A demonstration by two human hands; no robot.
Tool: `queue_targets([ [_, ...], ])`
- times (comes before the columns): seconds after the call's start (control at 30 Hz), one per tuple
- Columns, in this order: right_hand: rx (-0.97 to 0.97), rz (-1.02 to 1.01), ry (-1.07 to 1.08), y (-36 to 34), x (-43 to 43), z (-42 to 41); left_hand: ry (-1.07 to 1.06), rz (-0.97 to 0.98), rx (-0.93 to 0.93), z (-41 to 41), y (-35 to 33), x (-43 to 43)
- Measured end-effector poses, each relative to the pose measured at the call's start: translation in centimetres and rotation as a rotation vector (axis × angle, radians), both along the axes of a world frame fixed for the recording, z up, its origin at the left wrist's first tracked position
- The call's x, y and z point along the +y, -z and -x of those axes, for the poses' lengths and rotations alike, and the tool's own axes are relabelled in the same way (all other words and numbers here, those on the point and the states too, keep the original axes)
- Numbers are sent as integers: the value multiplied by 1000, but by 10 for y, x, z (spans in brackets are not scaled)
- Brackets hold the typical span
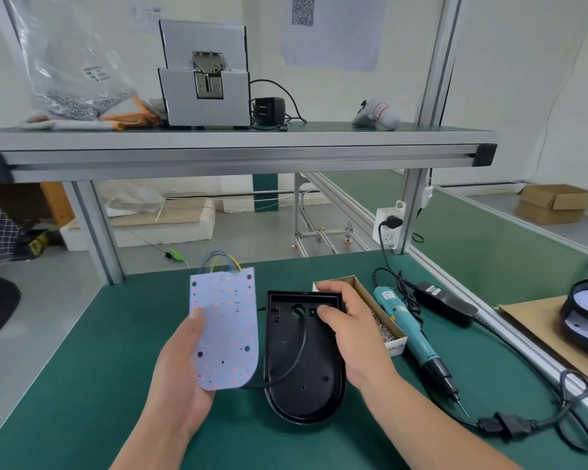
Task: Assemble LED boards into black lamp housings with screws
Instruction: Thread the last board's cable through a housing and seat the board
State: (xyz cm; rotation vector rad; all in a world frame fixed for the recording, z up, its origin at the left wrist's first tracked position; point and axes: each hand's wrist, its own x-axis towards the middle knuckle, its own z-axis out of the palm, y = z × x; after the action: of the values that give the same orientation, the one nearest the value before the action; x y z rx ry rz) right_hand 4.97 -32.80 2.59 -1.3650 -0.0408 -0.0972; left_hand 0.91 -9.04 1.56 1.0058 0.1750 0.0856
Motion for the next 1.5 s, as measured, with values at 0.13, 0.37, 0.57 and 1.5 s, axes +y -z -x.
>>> queue_targets([
  [0.13,-14,33,61,-5,7,3,113,-157,-104,3,2,-5],
  [0.37,-201,162,3,-3,6,6,163,-553,-227,7,7,-20],
  [0.57,-224,186,-25,-1,12,11,-38,-643,-69,3,15,-30],
  [1.5,-108,222,-174,-4,11,11,-337,-738,8,-13,19,1],
])
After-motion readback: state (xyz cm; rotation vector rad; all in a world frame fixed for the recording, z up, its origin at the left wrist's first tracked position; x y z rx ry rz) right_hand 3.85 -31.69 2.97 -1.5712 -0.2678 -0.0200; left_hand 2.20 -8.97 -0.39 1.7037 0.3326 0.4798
